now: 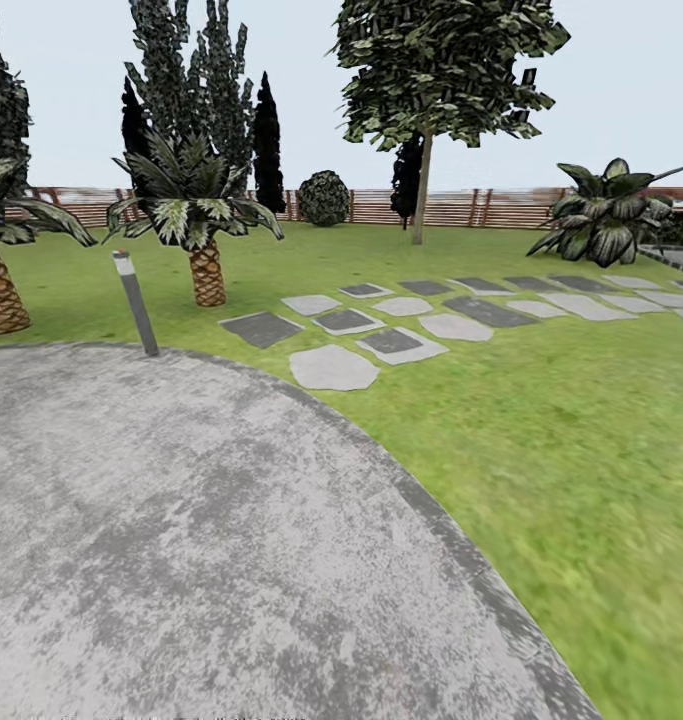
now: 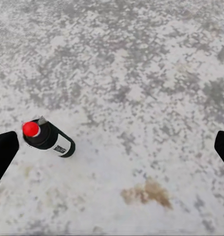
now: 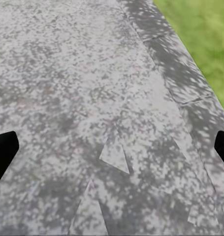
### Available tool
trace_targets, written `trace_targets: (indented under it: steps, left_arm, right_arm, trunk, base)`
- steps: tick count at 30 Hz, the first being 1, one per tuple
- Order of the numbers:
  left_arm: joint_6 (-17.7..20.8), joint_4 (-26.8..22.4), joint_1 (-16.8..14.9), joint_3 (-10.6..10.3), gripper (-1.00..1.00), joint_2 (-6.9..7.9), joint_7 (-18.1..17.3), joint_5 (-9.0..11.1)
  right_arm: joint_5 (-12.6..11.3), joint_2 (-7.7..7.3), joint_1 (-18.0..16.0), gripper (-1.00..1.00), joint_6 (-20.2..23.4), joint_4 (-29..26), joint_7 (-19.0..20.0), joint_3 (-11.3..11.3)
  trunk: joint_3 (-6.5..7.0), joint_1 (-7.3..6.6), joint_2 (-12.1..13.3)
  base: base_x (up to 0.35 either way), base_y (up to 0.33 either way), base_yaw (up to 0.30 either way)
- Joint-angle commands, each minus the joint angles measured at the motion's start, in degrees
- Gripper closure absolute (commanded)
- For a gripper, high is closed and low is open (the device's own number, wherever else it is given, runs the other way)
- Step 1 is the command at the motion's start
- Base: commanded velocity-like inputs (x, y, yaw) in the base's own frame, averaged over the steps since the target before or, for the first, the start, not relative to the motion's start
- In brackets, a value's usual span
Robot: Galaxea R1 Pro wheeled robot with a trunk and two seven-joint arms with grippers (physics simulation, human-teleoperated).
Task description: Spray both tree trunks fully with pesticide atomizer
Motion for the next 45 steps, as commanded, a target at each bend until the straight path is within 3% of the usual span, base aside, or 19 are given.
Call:
trace_targets:
  steps: [1,8,31,33,35,36,39,45]
  left_arm:
    - [-0.2,0.1,0.0,0.0,-1.00,0.07,0.1,0.1]
    - [-0.2,0.1,0.0,-0.1,-1.00,0.06,0.1,0.1]
    - [-0.2,0.1,0.0,0.0,-1.00,0.07,0.0,0.0]
    - [0.0,-0.5,-0.3,0.2,-1.00,0.59,-0.3,-0.3]
    - [0.4,-2.5,-2.4,0.0,-1.00,1.60,-0.8,-0.4]
    - [2.3,-5.4,-8.8,-0.3,-1.00,3.71,-4.2,-1.4]
    - [6.5,-5.9,-13.0,-0.3,-1.00,4.98,-7.7,-2.8]
    - [9.8,-6.1,-17.0,-0.3,-1.00,7.29,-11.5,-5.8]
  right_arm:
    - [0.0,-0.02,0.0,-1.00,-0.2,0.0,0.0,0.0]
    - [0.0,-0.02,0.0,-1.00,-0.2,0.0,0.0,0.0]
    - [0.0,-0.02,0.0,-1.00,-0.2,-0.1,0.1,0.0]
    - [0.0,-0.02,0.0,-1.00,-0.2,-0.6,0.1,-0.1]
    - [0.1,-0.22,-1.4,-1.00,0.2,-5.5,0.2,-0.1]
    - [2.0,-0.45,-8.3,-1.00,7.1,-13.7,0.3,-0.1]
    - [3.1,-0.39,-14.2,-1.00,14.2,-14.9,0.4,-0.1]
    - [3.4,0.04,-21.3,-1.00,19.5,-15.3,0.5,0.0]
  trunk:
    - [-0.05,-0.01,0.0]
    - [-0.05,-0.01,0.0]
    - [-0.05,-0.01,0.0]
    - [-0.05,-0.01,0.0]
    - [-0.05,-0.01,0.0]
    - [-0.05,-0.01,0.0]
    - [-0.05,-0.01,0.0]
    - [-0.05,-0.01,0.0]
  base:
    - [0.000,0.285,0.277]
    - [0.000,0.135,0.182]
    - [0.000,0.011,0.006]
    - [0.000,0.000,0.000]
    - [0.000,0.000,0.000]
    - [0.000,0.000,0.000]
    - [0.000,0.000,0.000]
    - [0.000,0.000,0.000]
